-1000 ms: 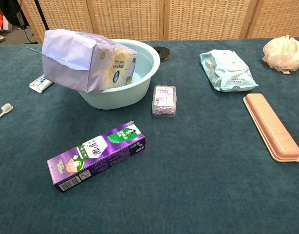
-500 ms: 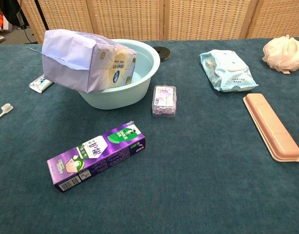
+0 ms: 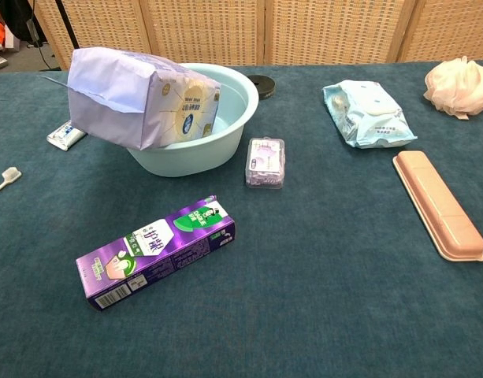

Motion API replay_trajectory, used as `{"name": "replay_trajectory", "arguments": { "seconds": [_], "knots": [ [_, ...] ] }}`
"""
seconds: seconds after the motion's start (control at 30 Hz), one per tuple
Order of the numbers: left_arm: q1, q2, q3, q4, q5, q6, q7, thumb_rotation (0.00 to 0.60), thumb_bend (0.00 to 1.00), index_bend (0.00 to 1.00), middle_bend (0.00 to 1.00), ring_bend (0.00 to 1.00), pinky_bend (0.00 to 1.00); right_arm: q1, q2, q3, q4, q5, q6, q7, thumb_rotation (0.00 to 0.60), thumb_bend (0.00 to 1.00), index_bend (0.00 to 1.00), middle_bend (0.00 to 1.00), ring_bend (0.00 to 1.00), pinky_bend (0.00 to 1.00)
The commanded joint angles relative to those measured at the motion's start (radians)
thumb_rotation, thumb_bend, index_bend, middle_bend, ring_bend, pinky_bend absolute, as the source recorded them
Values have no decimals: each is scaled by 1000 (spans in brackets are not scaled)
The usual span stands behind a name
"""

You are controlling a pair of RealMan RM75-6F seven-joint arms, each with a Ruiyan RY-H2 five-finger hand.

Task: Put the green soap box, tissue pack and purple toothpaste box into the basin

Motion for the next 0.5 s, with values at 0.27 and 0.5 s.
{"name": "replay_trajectory", "arguments": {
  "seconds": [0.27, 0.5],
  "knots": [
    [-20, 30, -21, -30, -12, -18, 2, 600, 293, 85, 0, 0, 0, -12, 8, 7, -11, -14, -2, 0, 600, 105, 194, 0, 0, 15],
    [-65, 64, -49, -54, -38, -59, 30, 600, 294, 106, 0, 0, 0, -18, 16, 16, -14, -18, -2, 7, 600, 105, 194, 0, 0, 15]
  ]
}}
